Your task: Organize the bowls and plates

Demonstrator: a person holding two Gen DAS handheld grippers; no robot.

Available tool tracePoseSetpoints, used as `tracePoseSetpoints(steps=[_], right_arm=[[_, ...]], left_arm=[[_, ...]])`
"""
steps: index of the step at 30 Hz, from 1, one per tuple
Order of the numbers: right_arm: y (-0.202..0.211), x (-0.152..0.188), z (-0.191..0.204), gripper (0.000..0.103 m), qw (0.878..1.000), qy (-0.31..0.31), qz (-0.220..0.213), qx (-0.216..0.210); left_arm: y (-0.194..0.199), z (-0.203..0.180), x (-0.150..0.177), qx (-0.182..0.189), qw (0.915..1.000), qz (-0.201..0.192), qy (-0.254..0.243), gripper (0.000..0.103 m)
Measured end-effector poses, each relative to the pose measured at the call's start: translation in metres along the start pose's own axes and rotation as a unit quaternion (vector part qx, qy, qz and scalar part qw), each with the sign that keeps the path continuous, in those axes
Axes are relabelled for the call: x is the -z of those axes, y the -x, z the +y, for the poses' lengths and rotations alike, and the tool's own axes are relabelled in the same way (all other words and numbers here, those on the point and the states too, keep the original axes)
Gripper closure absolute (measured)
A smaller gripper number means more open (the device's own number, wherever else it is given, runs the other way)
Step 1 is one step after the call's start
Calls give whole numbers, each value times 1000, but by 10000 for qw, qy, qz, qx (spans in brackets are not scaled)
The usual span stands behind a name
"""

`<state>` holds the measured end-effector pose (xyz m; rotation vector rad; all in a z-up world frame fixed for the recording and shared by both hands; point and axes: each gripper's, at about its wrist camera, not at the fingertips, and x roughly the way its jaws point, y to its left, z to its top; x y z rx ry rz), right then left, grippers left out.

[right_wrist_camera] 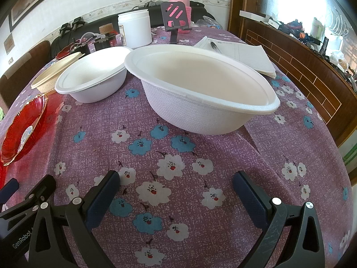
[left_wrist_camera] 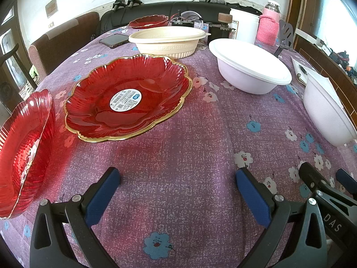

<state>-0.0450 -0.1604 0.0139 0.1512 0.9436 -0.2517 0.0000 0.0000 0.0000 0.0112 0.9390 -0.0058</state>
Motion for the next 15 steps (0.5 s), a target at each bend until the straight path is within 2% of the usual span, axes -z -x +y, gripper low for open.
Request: tracePoseSetpoints(steps=[12,15], right_arm=[[-1,-1,0,1,10000,-41,-1,16],[-1,0,-1,1,10000,-40,0,16]], left_arm=[[-1,-1,-1,-75,9999,6,114,0],[-1,-1,-2,-7,9999,168,21,0]])
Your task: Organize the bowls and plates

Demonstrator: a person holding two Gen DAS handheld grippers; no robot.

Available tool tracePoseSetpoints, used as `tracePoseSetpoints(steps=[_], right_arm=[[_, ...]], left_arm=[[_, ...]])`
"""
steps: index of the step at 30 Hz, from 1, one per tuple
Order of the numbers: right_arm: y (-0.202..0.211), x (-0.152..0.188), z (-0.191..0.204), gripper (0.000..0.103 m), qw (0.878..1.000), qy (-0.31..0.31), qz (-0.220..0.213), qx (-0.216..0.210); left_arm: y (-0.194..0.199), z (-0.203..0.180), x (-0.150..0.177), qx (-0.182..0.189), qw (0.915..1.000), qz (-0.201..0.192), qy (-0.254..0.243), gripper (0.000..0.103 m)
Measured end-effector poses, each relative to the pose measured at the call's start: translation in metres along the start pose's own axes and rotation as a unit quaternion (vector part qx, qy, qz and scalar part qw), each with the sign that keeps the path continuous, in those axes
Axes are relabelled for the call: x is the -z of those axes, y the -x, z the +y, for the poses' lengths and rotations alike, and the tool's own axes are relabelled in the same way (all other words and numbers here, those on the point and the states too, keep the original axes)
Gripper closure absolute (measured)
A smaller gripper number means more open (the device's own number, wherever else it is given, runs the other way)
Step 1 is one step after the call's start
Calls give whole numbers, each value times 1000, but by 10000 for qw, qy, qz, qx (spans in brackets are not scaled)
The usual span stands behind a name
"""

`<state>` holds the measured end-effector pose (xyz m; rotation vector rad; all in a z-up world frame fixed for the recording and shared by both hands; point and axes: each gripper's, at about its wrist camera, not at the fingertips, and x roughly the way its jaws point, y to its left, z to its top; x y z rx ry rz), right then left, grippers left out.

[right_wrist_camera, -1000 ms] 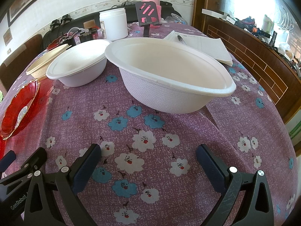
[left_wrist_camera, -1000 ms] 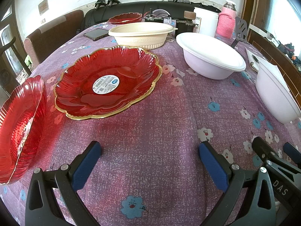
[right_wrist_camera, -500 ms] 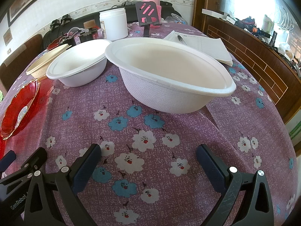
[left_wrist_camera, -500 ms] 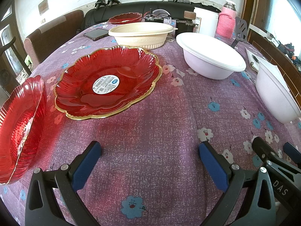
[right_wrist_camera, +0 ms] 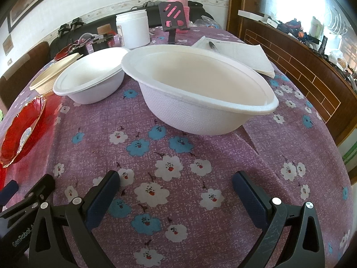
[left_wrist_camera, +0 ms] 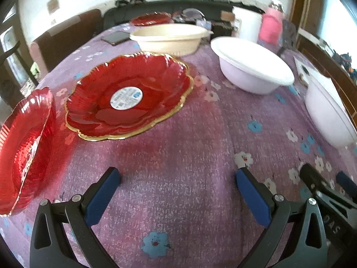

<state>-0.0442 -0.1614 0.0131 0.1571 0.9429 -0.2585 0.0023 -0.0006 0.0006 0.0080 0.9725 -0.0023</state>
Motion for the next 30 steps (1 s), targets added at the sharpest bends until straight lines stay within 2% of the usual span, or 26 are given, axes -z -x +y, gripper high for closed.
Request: tracePoseSetpoints(steps=[3,6,13,17,20,22,24,26,29,30], right_arm=[[0,1,-1,1,10000,13,2,-9],[1,1,-4,1,9999,73,37,-57],[-4,-5,0,1,9992,183,332,-109],[3,4,2,1,9993,143,350,-61],[12,16,3,1,9992,122,378,-47],[17,21,3,1,9988,153,467,-81],[24,27,3,1,9981,186,568,-179],[35,34,1,1,9981,126,477,-365],[66,38,0,1,9991,141,15,-404],[83,37,1,1,9987,213,-282,-372]], left_arm=[[-2,1,-3,159,9994,202,-231,0],[2,2,3,269,9989,143,-353,0],[5,1,8,218,9990,80,-380,0],[12,3,15,313,9983,139,-467,0],[26,11,26,555,9975,188,-387,3],[52,22,31,788,9964,-62,-314,4],[79,31,34,793,9952,-469,-334,4],[115,49,36,828,9918,-934,-291,4],[154,79,35,823,9876,-1332,-122,4],[168,91,34,828,9857,-1467,-45,4]])
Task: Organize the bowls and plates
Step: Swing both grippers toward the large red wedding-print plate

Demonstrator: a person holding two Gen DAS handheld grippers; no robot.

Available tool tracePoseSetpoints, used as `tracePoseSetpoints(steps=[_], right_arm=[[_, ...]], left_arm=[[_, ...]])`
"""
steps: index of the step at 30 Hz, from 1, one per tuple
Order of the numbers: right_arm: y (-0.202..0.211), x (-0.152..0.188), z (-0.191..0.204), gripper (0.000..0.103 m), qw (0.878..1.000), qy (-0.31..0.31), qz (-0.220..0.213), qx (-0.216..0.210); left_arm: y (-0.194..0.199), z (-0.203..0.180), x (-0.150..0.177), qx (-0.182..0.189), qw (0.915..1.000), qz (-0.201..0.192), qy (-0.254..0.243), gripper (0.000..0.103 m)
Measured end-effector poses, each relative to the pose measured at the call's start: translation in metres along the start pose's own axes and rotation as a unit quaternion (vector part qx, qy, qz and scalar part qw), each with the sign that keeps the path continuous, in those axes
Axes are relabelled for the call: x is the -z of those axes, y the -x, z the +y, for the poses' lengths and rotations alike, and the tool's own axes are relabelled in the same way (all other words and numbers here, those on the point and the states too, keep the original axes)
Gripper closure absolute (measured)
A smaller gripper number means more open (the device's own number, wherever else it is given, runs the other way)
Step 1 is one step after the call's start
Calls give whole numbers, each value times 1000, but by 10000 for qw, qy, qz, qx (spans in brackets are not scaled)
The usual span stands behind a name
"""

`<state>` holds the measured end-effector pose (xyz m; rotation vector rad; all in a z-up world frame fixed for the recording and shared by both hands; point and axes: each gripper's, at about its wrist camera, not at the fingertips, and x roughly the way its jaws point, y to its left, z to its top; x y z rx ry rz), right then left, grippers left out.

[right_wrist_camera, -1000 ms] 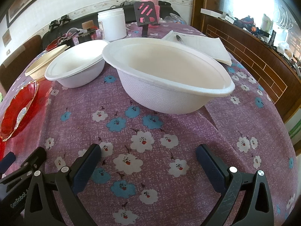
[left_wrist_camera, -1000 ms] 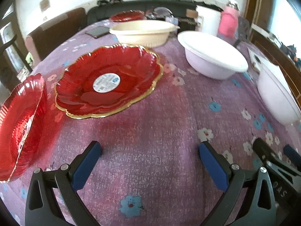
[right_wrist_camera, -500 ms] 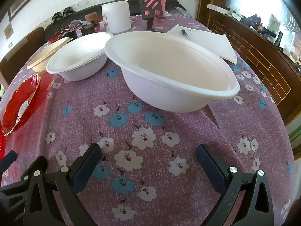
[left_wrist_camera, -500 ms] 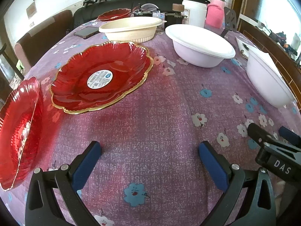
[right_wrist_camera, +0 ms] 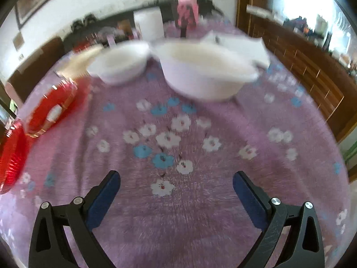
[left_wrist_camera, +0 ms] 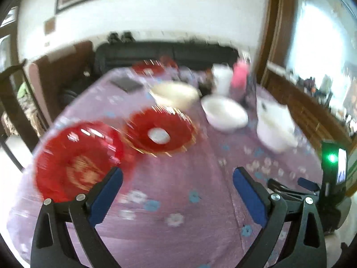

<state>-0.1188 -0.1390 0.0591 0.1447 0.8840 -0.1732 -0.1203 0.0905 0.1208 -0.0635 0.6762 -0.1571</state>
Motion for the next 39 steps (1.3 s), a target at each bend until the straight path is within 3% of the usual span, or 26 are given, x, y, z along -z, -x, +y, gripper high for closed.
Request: tracePoseSetpoints(steps=[5,8,10,13,18,22,24,26,29,33,37,39], right_arm=[[94,-26,3,1,9880,221,-1506,254],[156,-51,2,1,9694,344,-2390,448],[185,-70,8,1,9571,418,-2814,555],[235,-98,14,1,9450,477,-3199,480],[289,-142,25,1,9324,319,-3597,134],[307,-191,42,1,9334,200,-3566,-360],[298,-199,53,1,9336,252,-3529,-571],[276,-201,62,1,9415,294,-3284,-700],[207,-200,78,1,9608,341,-2571,-978],[114,-182,88,1,9778,259,-1703,-1197],[34,-153,87,15,9855,73,-945,-1404],[4,-140,85,19,9873,51,-669,-1440]], left_arm=[[83,43,-36,-246,9957,-886,150,4],[139,63,-59,-490,9873,-1511,84,3],[177,72,-76,-770,9773,-1975,-12,0],[209,83,-98,-1099,9666,-2316,-16,0],[244,95,-147,-1132,9580,-2627,207,0],[250,94,-185,-1217,9526,-2787,105,0],[241,94,-191,-1104,9559,-2718,105,0],[225,96,-192,-943,9627,-2531,134,0],[170,99,-189,-650,9766,-2045,114,0],[100,99,-180,-465,9868,-1545,118,0],[31,101,-169,-215,9955,-841,383,0],[0,100,-164,-260,9972,-582,399,0]])
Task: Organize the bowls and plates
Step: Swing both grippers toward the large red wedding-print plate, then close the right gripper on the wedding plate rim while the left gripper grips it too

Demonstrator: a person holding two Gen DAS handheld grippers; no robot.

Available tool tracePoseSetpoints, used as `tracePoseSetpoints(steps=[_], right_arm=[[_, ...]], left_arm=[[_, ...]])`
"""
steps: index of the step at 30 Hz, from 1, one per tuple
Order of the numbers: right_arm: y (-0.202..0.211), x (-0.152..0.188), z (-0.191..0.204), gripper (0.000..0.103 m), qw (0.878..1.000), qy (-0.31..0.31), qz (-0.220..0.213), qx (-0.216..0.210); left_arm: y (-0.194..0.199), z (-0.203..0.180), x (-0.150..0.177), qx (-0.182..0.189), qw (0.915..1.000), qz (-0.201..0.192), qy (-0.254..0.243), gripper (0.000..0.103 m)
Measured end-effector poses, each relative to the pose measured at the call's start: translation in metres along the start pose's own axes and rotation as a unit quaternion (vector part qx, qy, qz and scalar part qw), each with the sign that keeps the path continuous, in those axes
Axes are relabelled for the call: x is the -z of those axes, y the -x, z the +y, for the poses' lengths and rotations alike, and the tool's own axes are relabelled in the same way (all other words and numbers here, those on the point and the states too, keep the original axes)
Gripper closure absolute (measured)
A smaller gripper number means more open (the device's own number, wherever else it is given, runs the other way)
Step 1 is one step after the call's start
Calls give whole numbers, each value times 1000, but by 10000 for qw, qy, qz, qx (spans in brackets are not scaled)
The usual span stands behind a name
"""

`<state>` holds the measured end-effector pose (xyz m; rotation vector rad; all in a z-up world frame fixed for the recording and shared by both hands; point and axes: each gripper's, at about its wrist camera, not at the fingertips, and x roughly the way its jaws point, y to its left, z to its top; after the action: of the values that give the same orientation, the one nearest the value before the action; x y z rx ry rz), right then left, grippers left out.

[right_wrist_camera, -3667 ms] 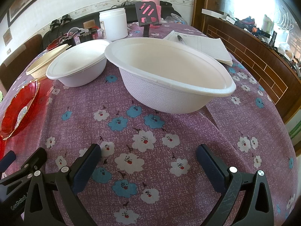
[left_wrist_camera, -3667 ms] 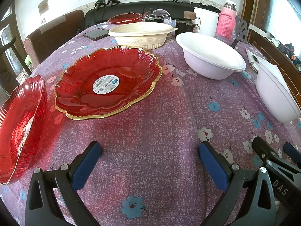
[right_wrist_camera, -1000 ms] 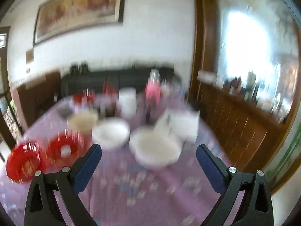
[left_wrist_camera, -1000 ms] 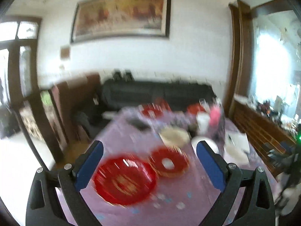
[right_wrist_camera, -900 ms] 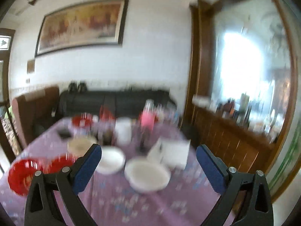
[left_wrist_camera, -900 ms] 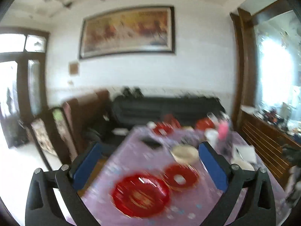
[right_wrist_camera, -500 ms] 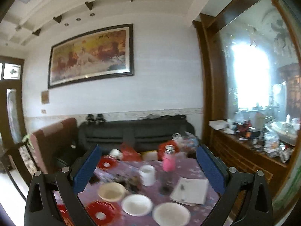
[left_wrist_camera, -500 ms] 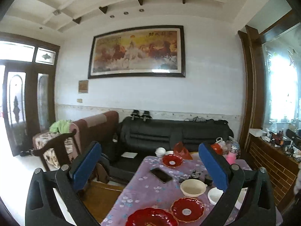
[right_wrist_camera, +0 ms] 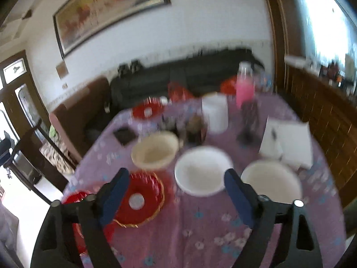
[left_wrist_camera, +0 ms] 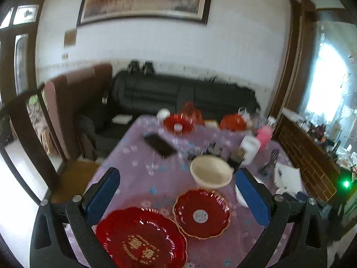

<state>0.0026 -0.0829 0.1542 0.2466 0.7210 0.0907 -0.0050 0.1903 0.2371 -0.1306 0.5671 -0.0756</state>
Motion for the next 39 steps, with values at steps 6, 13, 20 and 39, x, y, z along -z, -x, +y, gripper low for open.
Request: tracePoseSetpoints(steps=[6,13,20,39], right_arm=[[-68,24,-3,25,9986,-170,465,-198],[-112,39,11,27,9947,-346,810,-537],[-137,55,12,27,9897,-315,1141,-809],[-131,54,13,38,9899,-296,948,-1008]], left_arm=[[-83,-10,19,46,9972,746,-88,0],[-167,-15,38,169,9844,1746,122,16],[-226,-12,58,102,9674,2504,360,27],[-200,2,48,215,9707,2355,417,28]])
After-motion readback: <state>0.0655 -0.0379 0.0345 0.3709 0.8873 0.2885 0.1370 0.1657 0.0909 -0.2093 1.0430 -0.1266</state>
